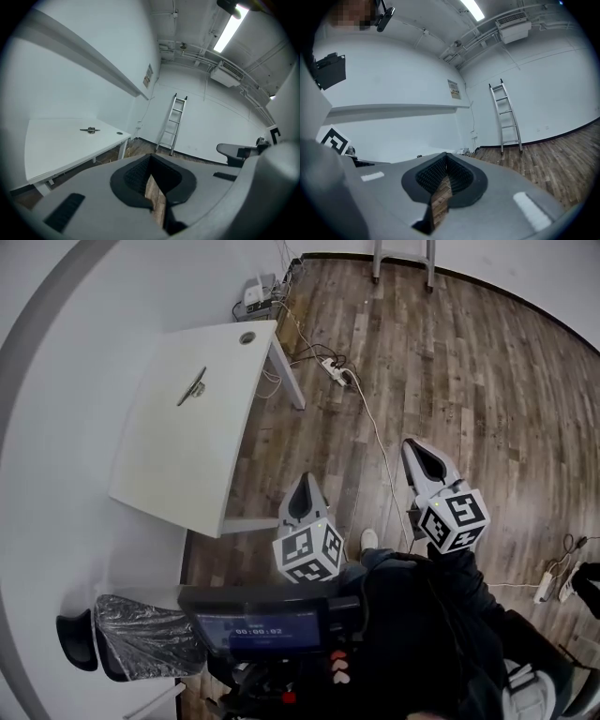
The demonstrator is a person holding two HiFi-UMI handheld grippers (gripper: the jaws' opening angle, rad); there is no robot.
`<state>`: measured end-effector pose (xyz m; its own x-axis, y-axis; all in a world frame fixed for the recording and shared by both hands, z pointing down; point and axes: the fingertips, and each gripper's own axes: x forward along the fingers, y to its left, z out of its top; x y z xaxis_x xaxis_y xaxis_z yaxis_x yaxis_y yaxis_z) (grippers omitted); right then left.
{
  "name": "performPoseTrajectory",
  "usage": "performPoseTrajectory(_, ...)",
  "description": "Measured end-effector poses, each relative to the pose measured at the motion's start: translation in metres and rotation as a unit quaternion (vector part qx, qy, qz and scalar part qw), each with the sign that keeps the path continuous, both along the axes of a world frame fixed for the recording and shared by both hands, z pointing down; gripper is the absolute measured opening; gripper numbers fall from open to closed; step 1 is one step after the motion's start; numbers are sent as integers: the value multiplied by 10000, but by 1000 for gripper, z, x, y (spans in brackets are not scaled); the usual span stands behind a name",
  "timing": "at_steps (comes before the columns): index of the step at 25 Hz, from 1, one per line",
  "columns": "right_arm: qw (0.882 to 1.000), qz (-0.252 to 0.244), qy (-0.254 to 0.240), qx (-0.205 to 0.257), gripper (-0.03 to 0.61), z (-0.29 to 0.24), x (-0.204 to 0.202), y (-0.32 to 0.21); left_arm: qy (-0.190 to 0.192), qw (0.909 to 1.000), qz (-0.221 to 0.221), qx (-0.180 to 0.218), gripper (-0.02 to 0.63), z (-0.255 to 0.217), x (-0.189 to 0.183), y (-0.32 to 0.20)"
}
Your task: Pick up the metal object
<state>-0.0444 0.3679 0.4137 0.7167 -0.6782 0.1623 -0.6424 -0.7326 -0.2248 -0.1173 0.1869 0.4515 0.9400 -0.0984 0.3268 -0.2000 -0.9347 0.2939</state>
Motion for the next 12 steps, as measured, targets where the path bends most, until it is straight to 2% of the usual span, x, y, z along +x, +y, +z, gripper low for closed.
performPoseTrajectory(12,9998,199,-95,14,3,-2,57,20,-183,9996,185,-86,0,-5,63,22)
